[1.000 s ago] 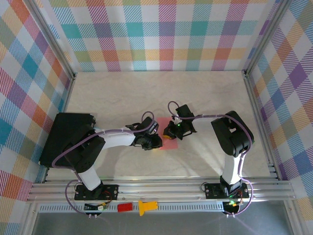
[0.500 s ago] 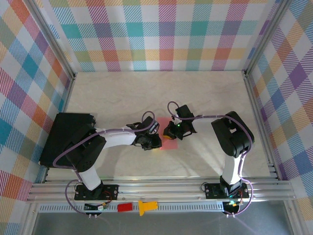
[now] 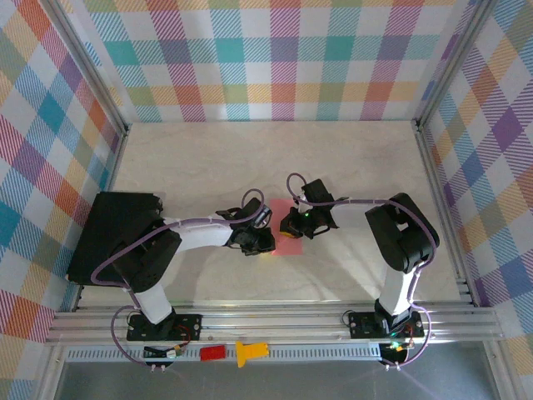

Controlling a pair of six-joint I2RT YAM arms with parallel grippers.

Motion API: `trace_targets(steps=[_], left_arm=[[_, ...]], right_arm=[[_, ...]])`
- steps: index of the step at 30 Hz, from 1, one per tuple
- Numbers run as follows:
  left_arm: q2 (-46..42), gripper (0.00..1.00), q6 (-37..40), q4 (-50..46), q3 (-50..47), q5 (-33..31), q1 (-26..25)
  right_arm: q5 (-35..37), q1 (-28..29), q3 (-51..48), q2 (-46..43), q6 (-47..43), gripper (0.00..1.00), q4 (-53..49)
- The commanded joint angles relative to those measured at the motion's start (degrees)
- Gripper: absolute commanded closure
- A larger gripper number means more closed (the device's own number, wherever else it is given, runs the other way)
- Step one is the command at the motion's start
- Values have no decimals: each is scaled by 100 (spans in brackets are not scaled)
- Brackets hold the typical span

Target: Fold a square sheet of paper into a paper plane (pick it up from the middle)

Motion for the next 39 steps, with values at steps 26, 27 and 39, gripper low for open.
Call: trace_targets(steps=[26,27,39], left_arm=[[-362,71,-74,281,-189,21,-93],[-326,70,-51,246,-170,30,-95],[165,71,144,-225,137,62,-151]], right_arm=[[552,31,-88,426,230,96,-198],[552,29,-88,426,238,95,-193],[552,29,-101,452,243,95,-187]])
